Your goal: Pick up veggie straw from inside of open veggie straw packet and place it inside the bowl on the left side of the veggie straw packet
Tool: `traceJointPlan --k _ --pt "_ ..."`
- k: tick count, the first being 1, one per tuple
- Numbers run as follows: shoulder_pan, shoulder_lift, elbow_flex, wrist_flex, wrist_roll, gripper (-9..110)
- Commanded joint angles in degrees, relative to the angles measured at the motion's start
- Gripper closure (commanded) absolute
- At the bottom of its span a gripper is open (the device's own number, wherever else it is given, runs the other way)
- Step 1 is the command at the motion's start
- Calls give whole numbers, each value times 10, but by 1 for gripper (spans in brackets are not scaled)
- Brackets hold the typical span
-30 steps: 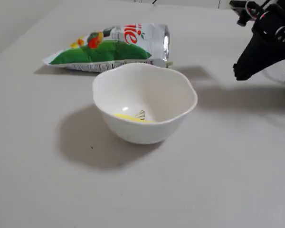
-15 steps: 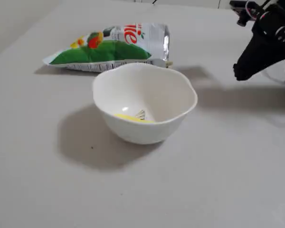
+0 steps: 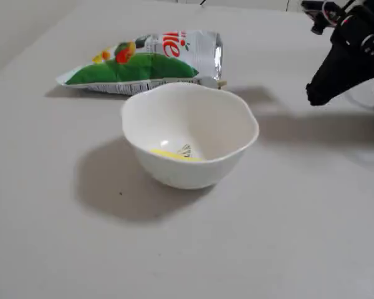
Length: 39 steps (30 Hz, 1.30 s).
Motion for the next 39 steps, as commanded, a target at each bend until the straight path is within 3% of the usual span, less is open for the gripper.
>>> traceJointPlan --k 1,28,39 --pt "-5 3 -3 -7 6 101" --pt "-4 3 -3 -7 10 101" --pt "3 3 2 -25 95 101"
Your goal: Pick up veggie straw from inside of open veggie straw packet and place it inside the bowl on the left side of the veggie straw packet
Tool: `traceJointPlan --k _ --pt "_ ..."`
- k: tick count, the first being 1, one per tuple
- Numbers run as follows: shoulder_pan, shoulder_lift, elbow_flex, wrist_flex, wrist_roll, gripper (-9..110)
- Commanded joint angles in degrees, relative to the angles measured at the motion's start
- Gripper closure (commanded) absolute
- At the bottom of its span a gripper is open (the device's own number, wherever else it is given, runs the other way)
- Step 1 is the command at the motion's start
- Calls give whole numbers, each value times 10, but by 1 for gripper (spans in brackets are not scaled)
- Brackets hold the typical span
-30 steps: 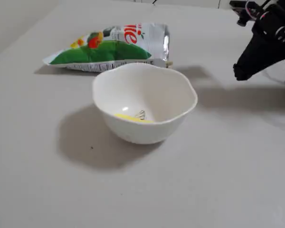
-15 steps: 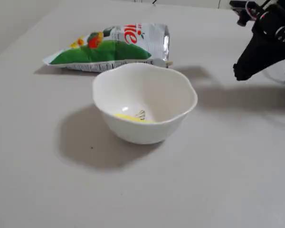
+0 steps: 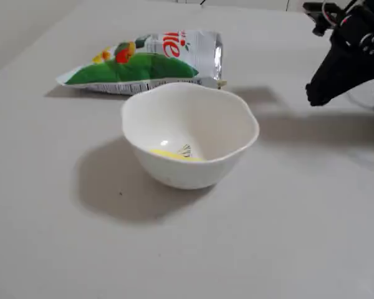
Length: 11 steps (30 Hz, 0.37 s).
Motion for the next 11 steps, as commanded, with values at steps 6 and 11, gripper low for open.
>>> traceJointPlan --k 6,11 --pt "23 4 -2 -16 63 101" --pt "18 4 -2 -16 59 101"
